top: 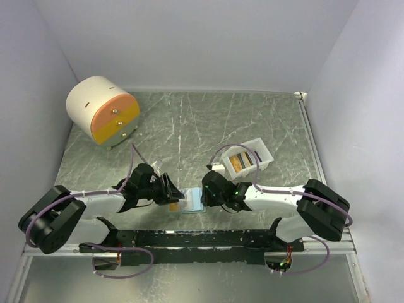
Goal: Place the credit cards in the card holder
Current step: Insert the credit card into the card holder.
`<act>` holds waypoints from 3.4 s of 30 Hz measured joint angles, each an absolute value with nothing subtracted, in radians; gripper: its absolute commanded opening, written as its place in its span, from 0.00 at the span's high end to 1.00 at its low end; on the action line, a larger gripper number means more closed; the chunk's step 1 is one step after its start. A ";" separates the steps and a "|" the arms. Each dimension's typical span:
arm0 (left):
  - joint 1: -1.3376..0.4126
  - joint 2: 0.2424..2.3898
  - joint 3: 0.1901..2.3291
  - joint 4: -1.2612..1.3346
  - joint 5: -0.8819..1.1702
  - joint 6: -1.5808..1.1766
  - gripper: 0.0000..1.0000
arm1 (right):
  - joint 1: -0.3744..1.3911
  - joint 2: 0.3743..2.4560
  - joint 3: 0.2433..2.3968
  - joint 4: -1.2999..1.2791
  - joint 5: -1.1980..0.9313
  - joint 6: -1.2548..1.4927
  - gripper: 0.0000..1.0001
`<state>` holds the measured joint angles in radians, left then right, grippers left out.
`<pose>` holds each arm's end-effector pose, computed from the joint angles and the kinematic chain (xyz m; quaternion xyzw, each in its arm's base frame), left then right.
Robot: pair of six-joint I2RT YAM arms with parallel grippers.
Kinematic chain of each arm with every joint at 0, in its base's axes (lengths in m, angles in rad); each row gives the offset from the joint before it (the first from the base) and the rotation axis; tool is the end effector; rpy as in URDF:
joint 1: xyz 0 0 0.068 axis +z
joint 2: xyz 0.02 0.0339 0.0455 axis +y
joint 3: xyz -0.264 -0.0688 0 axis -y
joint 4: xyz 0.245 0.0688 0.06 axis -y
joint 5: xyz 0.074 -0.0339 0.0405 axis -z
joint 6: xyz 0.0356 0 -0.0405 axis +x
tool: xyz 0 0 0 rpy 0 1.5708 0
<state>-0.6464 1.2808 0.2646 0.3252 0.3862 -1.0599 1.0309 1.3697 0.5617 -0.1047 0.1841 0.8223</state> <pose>0.1571 -0.1354 0.1216 -0.1023 0.8858 -0.4290 0.1440 0.1323 0.2082 0.1503 -0.0686 0.9403 0.2050 0.2628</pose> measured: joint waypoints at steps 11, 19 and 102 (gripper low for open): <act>-0.646 1.351 0.278 0.394 0.419 -1.074 0.45 | 1.029 1.389 0.541 -0.027 0.178 0.823 0.72; -0.646 1.404 0.301 0.424 0.434 -1.074 0.46 | 1.028 1.394 0.535 0.001 0.173 0.823 0.72; -0.700 1.259 0.468 0.005 0.226 -0.945 0.45 | 1.027 1.291 0.514 -0.078 0.204 0.832 0.55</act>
<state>-0.7002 1.2591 0.4683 0.0051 0.2256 -0.9455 1.0267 1.2907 0.5140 -0.0784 0.2039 0.8318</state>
